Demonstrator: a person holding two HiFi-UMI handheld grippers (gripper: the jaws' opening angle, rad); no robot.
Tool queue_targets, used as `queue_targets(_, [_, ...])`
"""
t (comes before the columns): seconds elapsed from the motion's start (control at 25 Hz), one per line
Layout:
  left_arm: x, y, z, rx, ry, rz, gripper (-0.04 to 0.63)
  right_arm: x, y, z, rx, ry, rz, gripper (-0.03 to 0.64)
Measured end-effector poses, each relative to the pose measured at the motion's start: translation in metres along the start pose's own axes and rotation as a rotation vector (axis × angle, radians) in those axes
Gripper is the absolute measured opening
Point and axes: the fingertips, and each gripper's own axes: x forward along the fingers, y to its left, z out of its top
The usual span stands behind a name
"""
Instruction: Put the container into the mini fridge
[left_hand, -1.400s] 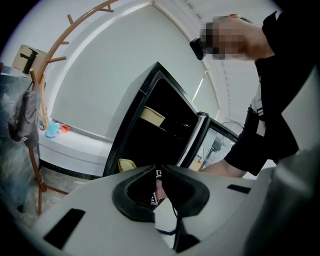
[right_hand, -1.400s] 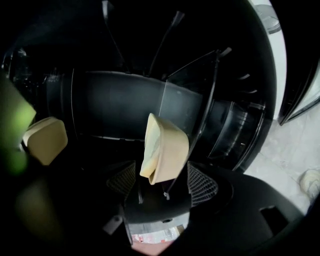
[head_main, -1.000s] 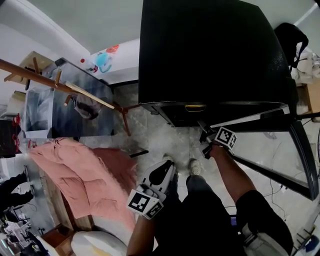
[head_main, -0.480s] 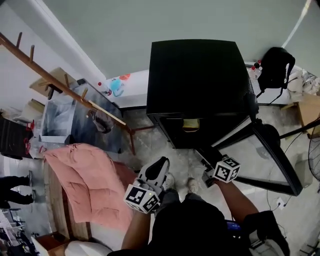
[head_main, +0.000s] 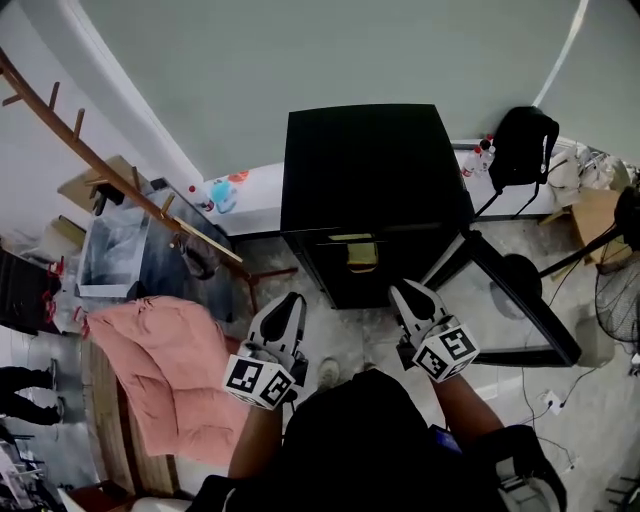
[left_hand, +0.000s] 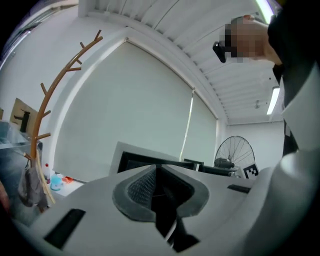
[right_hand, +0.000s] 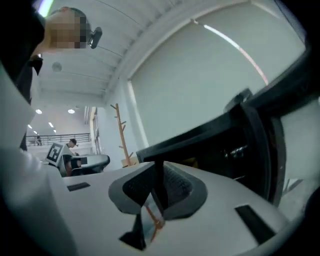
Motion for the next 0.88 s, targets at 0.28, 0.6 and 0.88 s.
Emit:
queue_targets(0.28, [0.009, 0.005, 0.035, 0.077, -0.066, -0.068, 0.046, -0.007, 0.015, 0.03, -0.017, -0.119, -0.081, 0.031])
queue_targets(0.6, [0.003, 0.003, 0.04, 0.07, -0.109, -0.105, 0.046, -0.012, 0.019, 0.05, -0.093, -0.165, -0.115, 0.031])
queue_targets(0.88, [-0.004, 0.005, 0.027, 0.029, -0.096, -0.098, 0.046, -0.015, 0.02, 0.046, -0.1, -0.152, -0.11, 0.031])
